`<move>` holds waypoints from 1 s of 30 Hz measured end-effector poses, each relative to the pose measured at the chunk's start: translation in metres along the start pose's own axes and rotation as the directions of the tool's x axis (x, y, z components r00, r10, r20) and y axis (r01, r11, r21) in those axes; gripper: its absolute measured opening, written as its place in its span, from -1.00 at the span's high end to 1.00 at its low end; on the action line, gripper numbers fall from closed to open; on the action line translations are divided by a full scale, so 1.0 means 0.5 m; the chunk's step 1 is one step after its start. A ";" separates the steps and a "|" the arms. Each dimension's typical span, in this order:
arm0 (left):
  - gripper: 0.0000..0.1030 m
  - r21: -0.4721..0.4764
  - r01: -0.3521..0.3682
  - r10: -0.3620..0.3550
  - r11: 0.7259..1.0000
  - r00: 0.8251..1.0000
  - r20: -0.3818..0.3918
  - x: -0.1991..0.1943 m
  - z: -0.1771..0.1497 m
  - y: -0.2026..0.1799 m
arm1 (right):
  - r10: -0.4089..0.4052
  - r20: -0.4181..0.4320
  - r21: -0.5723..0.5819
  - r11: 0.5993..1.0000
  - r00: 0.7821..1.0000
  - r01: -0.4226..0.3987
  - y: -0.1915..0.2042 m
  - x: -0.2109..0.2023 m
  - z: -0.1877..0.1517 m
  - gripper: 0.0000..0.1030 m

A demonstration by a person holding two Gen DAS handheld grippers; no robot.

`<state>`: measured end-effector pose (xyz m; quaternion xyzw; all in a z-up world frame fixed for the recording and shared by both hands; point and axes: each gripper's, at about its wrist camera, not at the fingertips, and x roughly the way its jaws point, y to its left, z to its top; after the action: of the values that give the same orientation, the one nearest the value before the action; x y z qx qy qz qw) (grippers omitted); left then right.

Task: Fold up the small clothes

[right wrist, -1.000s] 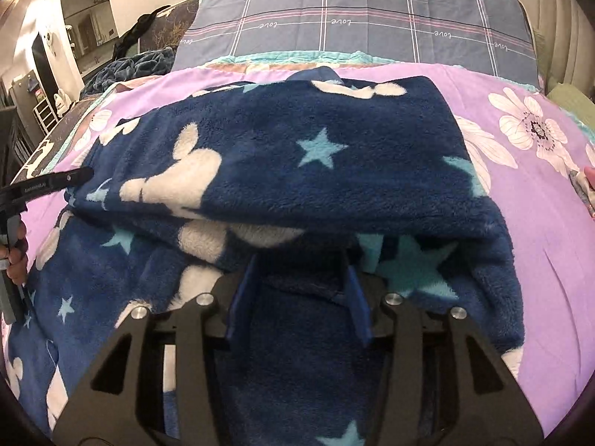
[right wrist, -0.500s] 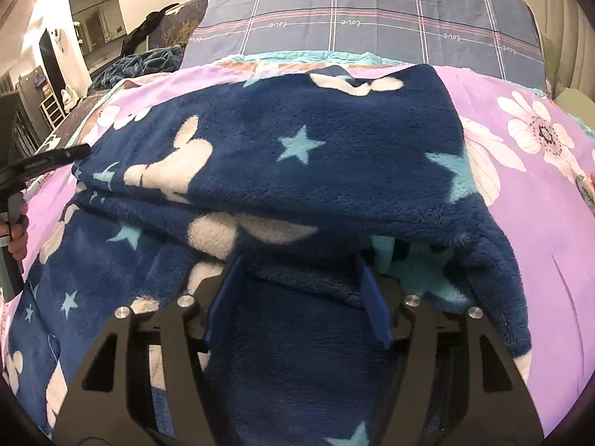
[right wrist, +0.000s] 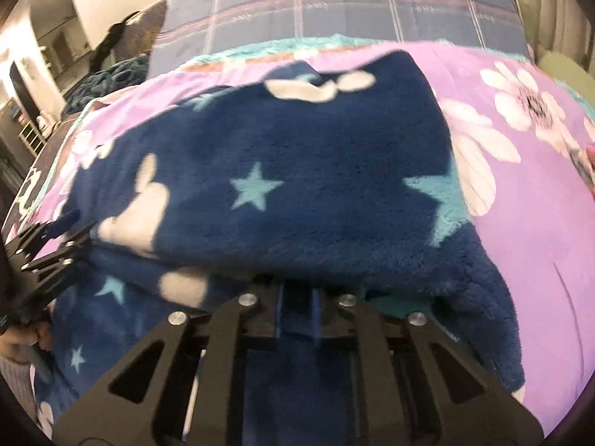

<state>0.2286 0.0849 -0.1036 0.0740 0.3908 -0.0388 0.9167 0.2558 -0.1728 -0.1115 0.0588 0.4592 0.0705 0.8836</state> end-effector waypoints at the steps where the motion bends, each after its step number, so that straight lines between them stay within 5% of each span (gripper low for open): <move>1: -0.09 -0.009 0.011 -0.011 1.000 1.000 0.001 0.000 0.000 0.006 | -0.005 0.006 0.020 1.000 1.000 0.005 -0.012 -0.005 -0.002 1.00; 6: -0.11 -0.043 0.060 -0.059 0.997 0.998 0.010 0.001 0.002 0.023 | -0.142 0.027 0.144 0.980 0.989 0.137 -0.090 -0.035 -0.028 1.00; 10: -0.17 -0.077 0.124 -0.121 0.989 0.992 0.040 -0.024 0.002 0.043 | 0.016 0.033 0.233 0.972 0.999 -0.023 -0.133 -0.061 -0.042 0.94; 11: -0.26 -0.085 0.150 -0.146 0.985 0.988 0.052 -0.041 -0.001 0.048 | 0.036 0.039 0.242 0.969 0.999 -0.045 -0.136 -0.081 -0.049 0.87; 13: -0.33 -0.079 0.211 -0.204 0.974 0.975 0.086 -0.091 -0.020 0.060 | 0.097 0.063 0.190 0.976 0.993 -0.107 -0.120 -0.141 -0.077 0.39; 15: -0.41 -0.039 0.222 -0.217 0.974 0.970 0.110 -0.143 -0.048 0.067 | 0.189 0.054 0.107 0.975 0.980 -0.194 -0.093 -0.191 -0.112 0.38; 21: -0.50 -0.060 0.240 -0.233 0.969 0.968 0.096 -0.251 -0.161 0.103 | 0.460 -0.117 0.009 0.887 0.880 -0.462 0.008 -0.262 -0.268 0.38; 23: -0.50 -0.076 0.227 -0.221 0.971 0.972 0.082 -0.275 -0.204 0.114 | 0.491 -0.173 0.017 0.868 0.854 -0.496 0.044 -0.265 -0.309 0.38; 28: -0.50 -0.129 0.197 -0.190 0.972 0.980 0.064 -0.328 -0.295 0.140 | 0.612 -0.264 0.075 0.783 0.745 -0.617 0.089 -0.292 -0.381 0.38; 30: -0.50 -0.143 0.203 -0.196 0.969 0.978 0.065 -0.344 -0.316 0.145 | 0.617 -0.299 0.086 0.778 0.728 -0.623 0.098 -0.301 -0.402 0.33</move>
<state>0.0068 0.1848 -0.0796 -0.0352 0.3746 -0.1034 0.9207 0.0020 -0.1438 -0.0970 0.1878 0.5453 0.3739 0.7263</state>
